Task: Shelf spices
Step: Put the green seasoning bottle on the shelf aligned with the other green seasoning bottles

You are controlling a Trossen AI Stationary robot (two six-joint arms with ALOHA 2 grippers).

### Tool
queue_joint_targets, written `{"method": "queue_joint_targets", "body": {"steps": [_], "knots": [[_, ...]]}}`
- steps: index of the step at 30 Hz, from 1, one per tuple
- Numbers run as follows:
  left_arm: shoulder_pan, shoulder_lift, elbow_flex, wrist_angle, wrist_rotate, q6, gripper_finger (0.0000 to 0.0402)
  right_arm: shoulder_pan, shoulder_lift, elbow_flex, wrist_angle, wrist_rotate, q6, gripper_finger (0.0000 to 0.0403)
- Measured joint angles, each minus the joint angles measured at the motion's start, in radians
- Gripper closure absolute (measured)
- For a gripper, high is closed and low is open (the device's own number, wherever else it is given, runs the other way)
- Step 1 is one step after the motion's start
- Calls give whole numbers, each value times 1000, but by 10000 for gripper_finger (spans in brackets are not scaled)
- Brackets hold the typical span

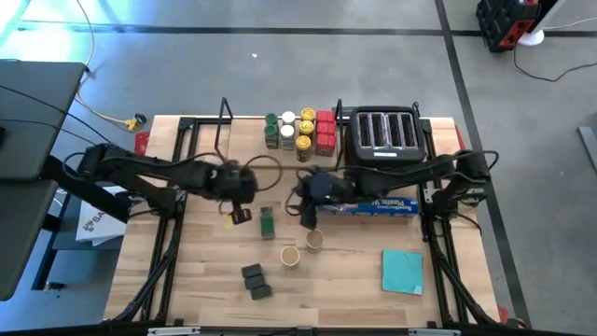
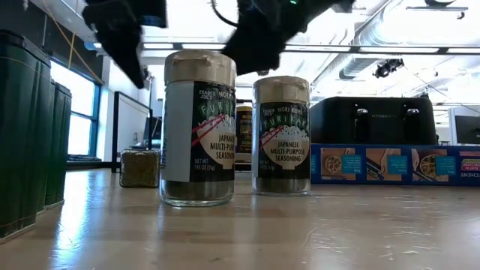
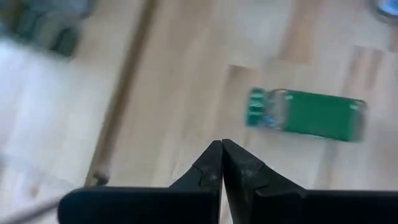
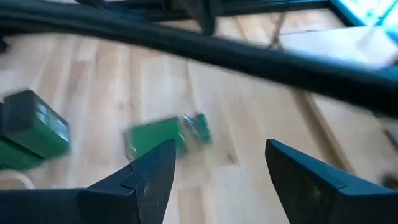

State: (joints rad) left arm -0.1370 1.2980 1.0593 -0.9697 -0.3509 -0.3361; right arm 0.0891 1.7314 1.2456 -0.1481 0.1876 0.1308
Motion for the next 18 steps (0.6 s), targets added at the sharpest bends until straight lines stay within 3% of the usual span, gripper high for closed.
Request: {"method": "queue_joint_targets", "body": {"steps": [4, 10, 18], "knots": [[-93, -104, -101, 8, -155, -271, 400, 1, 109, 140, -97, -50, 0, 160], [-257, -171, -271, 188, -234, -529, 401, -24, 261, 315, -167, -207, 57, 160], [-381, -131, -398, 325, -332, -747, 401, -51, 485, 674, -529, -154, 51, 155]]}}
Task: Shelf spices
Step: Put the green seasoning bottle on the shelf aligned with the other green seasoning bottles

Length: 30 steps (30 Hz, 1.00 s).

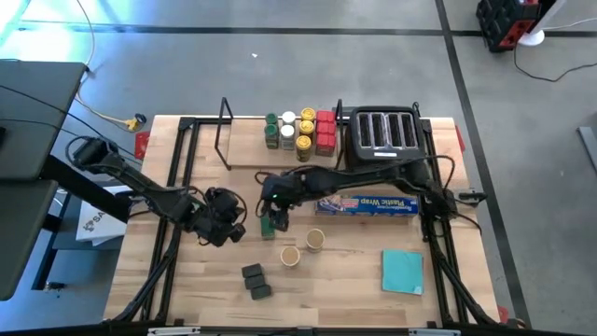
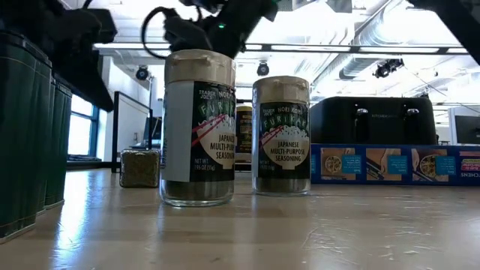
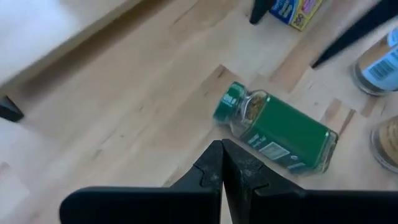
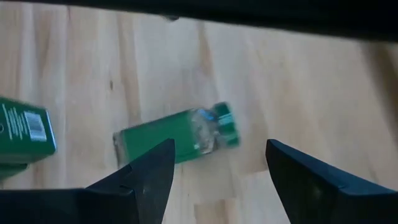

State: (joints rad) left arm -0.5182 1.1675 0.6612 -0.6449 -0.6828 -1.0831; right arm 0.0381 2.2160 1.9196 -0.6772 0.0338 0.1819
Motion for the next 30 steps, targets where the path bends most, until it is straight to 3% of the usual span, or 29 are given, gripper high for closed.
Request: {"method": "queue_joint_targets", "body": {"steps": [6, 10, 14, 18, 22, 25, 30], "knots": [[-62, 39, -56, 73, -1, -66, 401, 1, 103, 142, -63, -47, 36, 124], [-96, 72, -76, 69, -15, -159, 401, 25, 154, 172, -68, 1, 110, 110], [-129, 104, -79, 73, -74, -227, 401, 65, 189, 174, -111, 11, 64, 110], [-149, 131, -78, 118, -122, -232, 401, 93, 192, 176, -168, 116, -35, 109], [-153, 152, -78, 145, -123, -225, 401, 104, 159, 174, -301, 293, -132, 109], [-153, 161, -78, 153, -123, -226, 401, 103, 120, 172, -334, 379, -128, 110], [-161, 163, -77, 157, -129, -233, 401, 75, 77, 176, -303, 287, -137, 110]]}}
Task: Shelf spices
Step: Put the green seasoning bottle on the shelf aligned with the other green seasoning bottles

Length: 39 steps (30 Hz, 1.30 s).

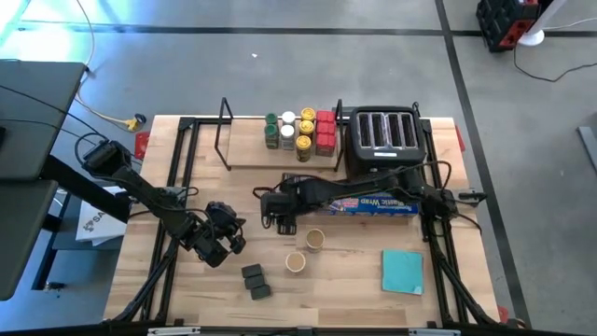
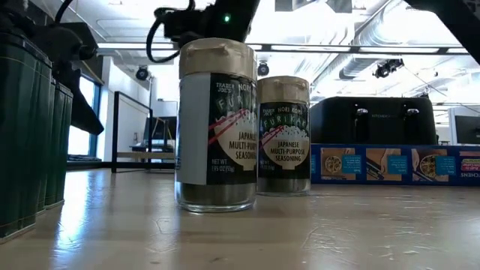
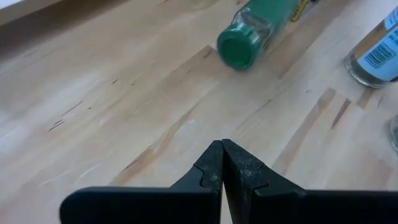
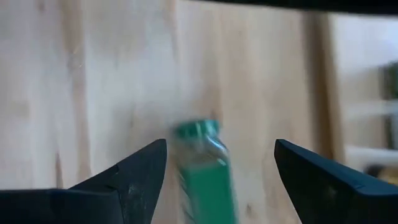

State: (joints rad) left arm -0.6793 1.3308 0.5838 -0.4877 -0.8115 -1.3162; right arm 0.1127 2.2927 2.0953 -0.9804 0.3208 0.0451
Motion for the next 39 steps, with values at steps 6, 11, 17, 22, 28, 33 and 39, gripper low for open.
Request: {"method": "queue_joint_targets", "body": {"steps": [6, 11, 17, 22, 28, 33, 39], "knots": [[-11, 0, 0, 22, -8, 8, 401, -43, 15, -2, -33, -182, -287, 110], [-18, 0, 0, 22, -13, 11, 401, -65, 19, -2, -72, -209, -414, 110], [-18, 0, 0, 21, -21, 11, 401, -74, 83, -3, -44, -221, -427, 110], [-17, 0, 0, 22, -21, 11, 401, -74, 117, -3, -9, -217, -400, 112], [-17, 0, 0, 23, -21, 11, 401, -81, 127, -3, 31, -224, -364, 162], [-17, 0, 0, 22, -21, 11, 401, -89, 139, -3, 13, -234, -360, 200], [-17, 1, 0, 22, -21, 11, 401, -86, 141, -3, 26, -232, -360, 188]]}}
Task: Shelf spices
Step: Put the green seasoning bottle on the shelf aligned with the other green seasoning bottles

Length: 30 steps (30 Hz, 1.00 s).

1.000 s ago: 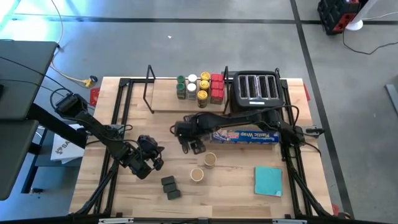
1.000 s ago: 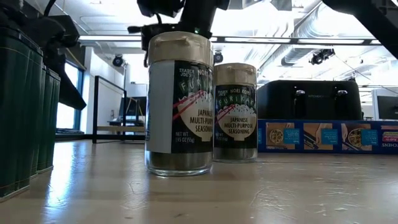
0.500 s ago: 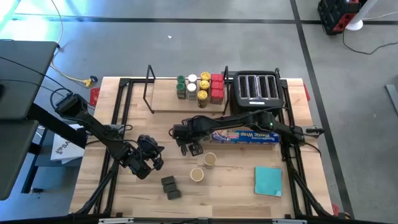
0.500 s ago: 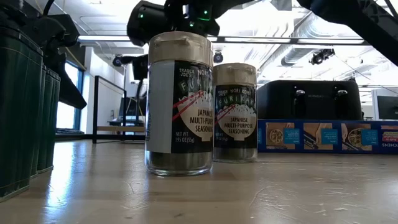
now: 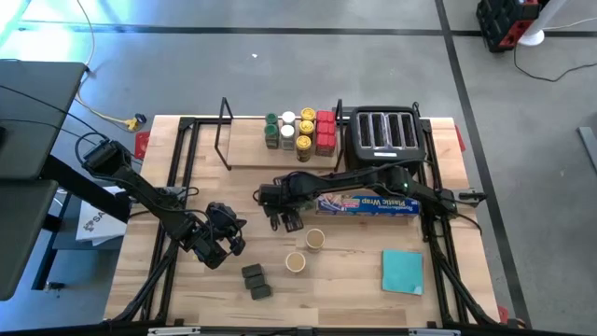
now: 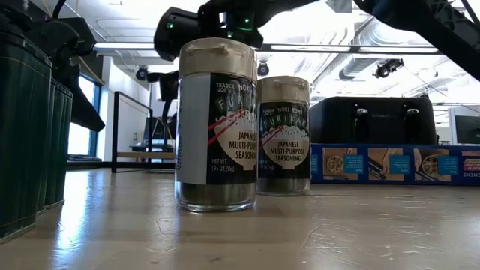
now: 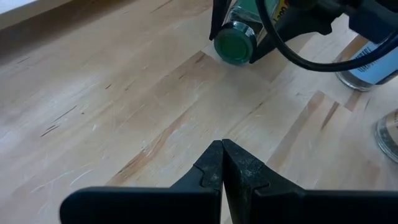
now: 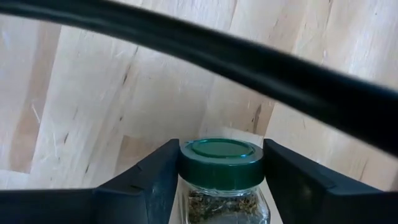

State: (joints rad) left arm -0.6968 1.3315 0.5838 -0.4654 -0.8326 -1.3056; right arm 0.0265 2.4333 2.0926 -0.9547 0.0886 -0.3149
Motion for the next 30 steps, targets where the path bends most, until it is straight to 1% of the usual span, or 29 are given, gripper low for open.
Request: {"method": "queue_joint_targets", "body": {"steps": [5, 12, 15, 18, 22, 26, 30], "knots": [[0, 0, 0, 0, 1, 0, 401, -2, 8, -2, -17, -3, 0, 161], [0, 0, 0, -1, 3, 0, 401, -2, 31, -1, -10, -2, -5, 156], [0, 0, 0, 0, 3, 0, 401, 0, 33, -1, 1, -1, -5, 172], [0, 0, 0, 0, 3, 0, 401, 1, 33, -1, 4, 4, 5, 210], [0, 0, 0, 0, 3, 8, 401, 0, 28, -1, 17, -10, 25, 211], [-17, -2, 15, -11, 4, 25, 401, -7, -11, -3, 171, -21, 28, 211], [-47, -3, 56, -66, 7, 23, 401, -31, -83, 0, 370, -103, 59, 211]]}}
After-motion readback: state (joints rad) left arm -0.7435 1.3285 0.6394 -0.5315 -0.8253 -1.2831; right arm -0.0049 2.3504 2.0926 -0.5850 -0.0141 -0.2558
